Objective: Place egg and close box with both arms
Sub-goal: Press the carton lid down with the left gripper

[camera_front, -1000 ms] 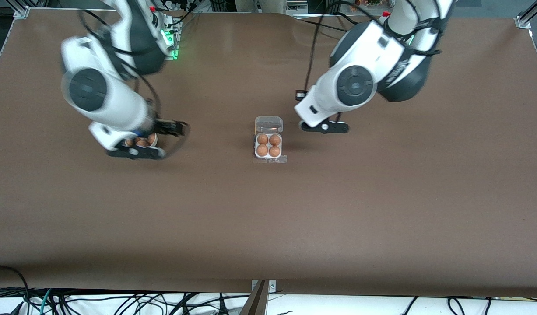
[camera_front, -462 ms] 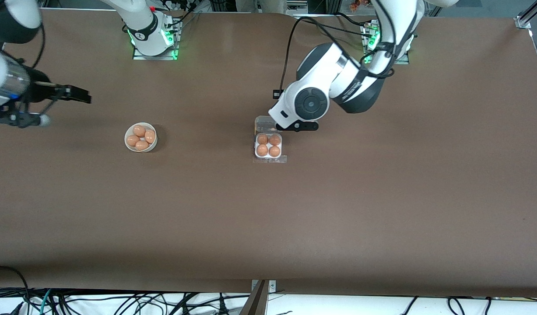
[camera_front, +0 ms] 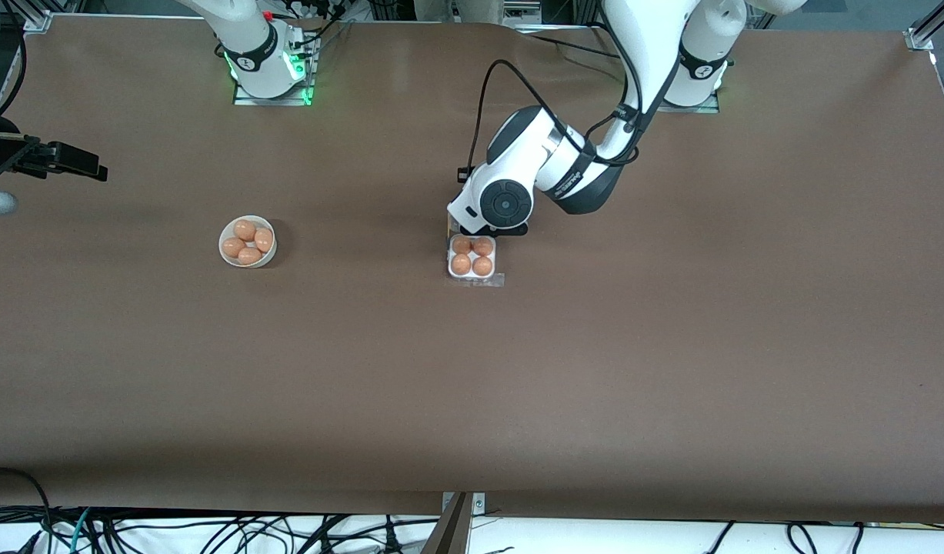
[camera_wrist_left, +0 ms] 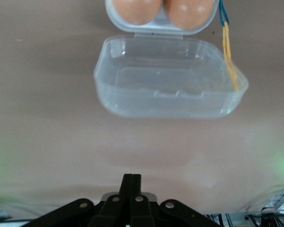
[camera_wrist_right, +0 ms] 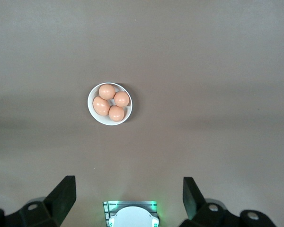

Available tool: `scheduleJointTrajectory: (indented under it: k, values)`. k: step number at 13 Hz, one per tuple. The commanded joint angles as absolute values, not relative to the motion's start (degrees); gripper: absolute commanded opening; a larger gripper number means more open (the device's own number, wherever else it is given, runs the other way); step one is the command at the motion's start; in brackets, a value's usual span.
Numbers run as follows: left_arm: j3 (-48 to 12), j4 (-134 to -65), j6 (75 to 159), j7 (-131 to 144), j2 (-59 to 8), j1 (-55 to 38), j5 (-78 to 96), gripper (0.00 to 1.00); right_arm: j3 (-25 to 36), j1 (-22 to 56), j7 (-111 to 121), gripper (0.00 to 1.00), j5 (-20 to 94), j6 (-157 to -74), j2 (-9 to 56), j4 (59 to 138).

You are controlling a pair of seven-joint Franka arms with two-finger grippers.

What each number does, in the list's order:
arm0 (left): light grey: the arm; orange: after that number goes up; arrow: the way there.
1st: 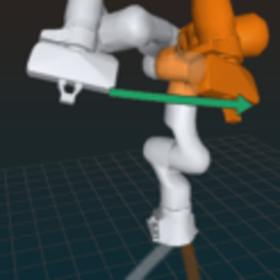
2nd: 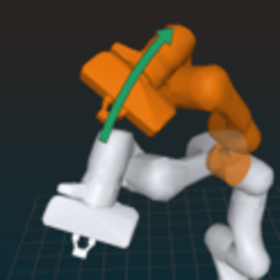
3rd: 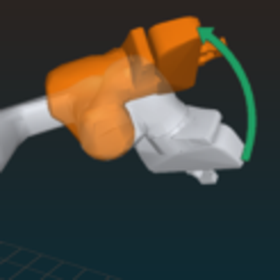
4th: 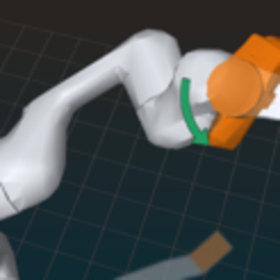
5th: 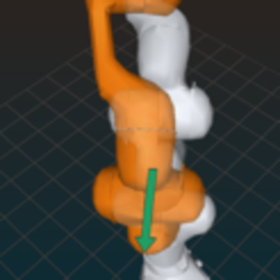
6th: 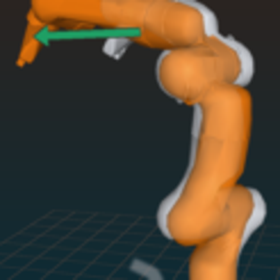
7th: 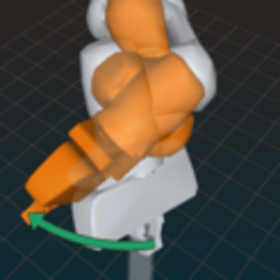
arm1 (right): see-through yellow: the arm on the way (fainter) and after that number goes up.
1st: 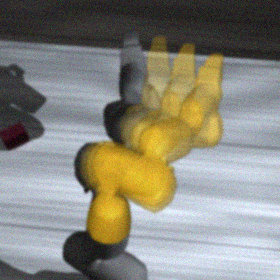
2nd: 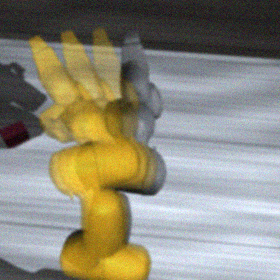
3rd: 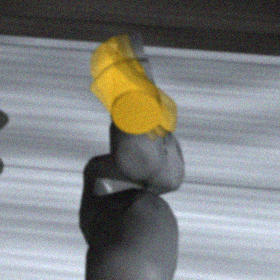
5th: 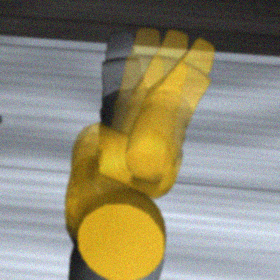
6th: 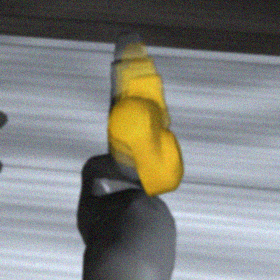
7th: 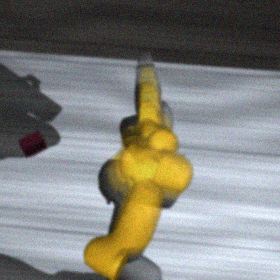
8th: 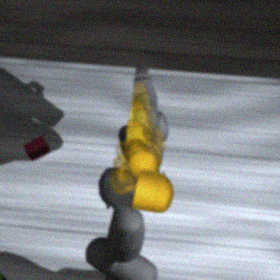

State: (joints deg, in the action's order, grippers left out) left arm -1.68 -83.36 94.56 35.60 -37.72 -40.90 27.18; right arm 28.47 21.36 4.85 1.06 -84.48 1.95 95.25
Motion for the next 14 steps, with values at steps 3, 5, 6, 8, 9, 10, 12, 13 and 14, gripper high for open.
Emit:
scheduleJointTrajectory:
  k: [3, 5, 6, 8, 9, 10, 12, 13, 14]
  values:
    - [-0.88, -81.65, 101.14, 36.21, -40.16, -41.92, 28.56, 0.00, 16.33, 10.87, 4.31, 1.00, 0.61, -83.41, 1.14, 94.75]
    - [-0.62, -81.56, 104.57, 36.12, -41.04, -41.40, 28.48, 0.00, 6.55, 1.97, 3.26, 1.00, 0.53, -84.02, 1.41, 94.75]
    - [-0.44, -80.95, 105.29, 36.04, -41.13, -41.31, 28.39, 0.00, 2.33, -1.89, 2.82, 1.00, 0.61, -84.37, 1.41, 94.75]
    - [-0.26, -78.76, 105.29, 36.04, -41.92, -39.04, 28.39, 0.00, -6.38, -9.54, 2.72, 1.00, 0.79, -84.55, 1.32, 94.75]
    - [-0.26, -78.05, 105.29, 35.95, -41.92, -38.15, 28.30, 0.00, -8.85, -11.75, 2.81, 1.00, 0.88, -84.64, 1.41, 94.66]
    - [-0.26, -77.79, 105.29, 35.86, -41.66, -37.80, 28.21, 0.00, -8.96, -12.13, 2.90, 1.00, 0.44, -84.81, 1.84, 94.66]
    - [-0.26, -75.60, 105.03, 35.86, -41.66, -36.31, 28.04, 0.05, -8.70, -12.13, 3.16, 1.00, 0.79, -84.73, 1.93, 94.66]
    - [-0.26, -75.41, 104.94, 35.86, -41.49, -35.34, 27.86, 0.16, -8.79, -12.13, 2.90, 1.00, 0.88, -84.73, 1.93, 94.14]
    - [-0.09, -75.24, 104.68, 35.86, -41.05, -34.46, 27.51, 0.28, -8.88, -12.04, 2.90, 1.00, 0.44, -84.29, 1.85, 94.04]
